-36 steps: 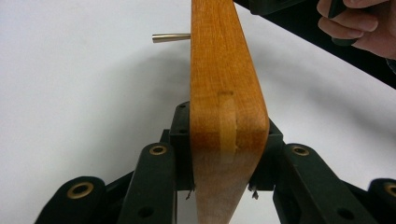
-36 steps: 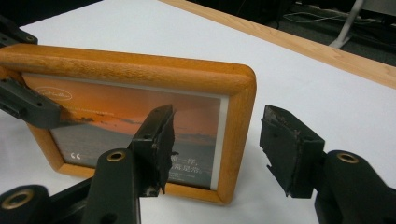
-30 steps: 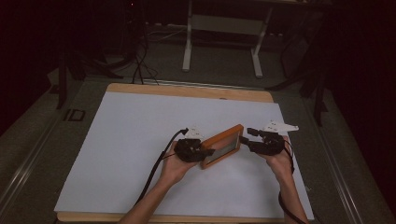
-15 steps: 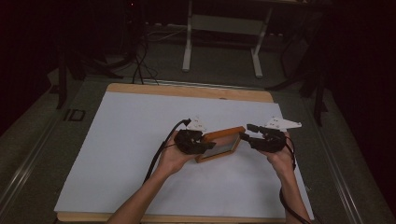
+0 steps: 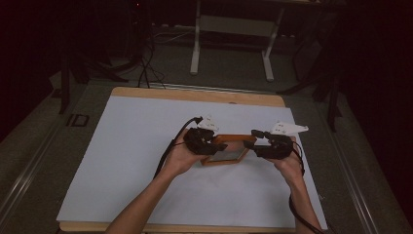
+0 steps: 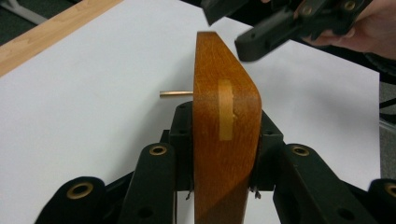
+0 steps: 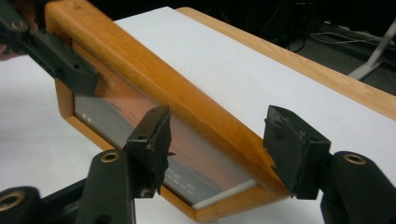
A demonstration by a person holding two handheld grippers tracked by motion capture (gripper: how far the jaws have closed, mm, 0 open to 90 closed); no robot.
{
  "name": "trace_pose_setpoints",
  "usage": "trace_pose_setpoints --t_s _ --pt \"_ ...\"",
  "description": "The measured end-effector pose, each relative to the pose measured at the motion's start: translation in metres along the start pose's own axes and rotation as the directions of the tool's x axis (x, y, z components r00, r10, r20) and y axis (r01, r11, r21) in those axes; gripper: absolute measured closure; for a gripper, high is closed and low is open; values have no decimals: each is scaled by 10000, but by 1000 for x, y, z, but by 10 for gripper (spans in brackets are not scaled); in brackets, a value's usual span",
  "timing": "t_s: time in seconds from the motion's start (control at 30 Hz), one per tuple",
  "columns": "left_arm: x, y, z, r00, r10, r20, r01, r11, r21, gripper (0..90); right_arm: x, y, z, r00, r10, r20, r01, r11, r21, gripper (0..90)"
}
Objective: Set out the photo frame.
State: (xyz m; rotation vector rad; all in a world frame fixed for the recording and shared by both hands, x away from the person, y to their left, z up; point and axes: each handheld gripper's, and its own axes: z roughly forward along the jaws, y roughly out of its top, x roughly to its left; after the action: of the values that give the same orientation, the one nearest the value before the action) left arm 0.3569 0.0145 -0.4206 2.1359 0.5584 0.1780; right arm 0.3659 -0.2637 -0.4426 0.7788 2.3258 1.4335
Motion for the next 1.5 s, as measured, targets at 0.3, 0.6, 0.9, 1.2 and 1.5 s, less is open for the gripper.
trace_pose_setpoints --t_s 0.3,0.6,0.9,1.2,1.5 --pt "-1 11 -4 9996 262 81 -262 9997 23 689 7 4 6 9978 -532 -398 530 9986 -73 390" --pt "-4 20 -1 9983 573 83 -573 9984 2 688 13 0 16 9963 -579 -636 576 9983 -74 375" --pt "-7 27 5 9979 645 70 -644 9979 -104 687 14 5 16 9939 -917 -613 915 9958 -64 321" --pt "-12 35 10 9895 1403 334 -1407 9900 102 686 18 5 18 9849 -1347 -1086 1347 9909 -72 325" --pt "-10 37 13 9904 1291 496 -1287 9916 -114 648 17 2 11 9800 -1788 -871 1799 9837 52 423"
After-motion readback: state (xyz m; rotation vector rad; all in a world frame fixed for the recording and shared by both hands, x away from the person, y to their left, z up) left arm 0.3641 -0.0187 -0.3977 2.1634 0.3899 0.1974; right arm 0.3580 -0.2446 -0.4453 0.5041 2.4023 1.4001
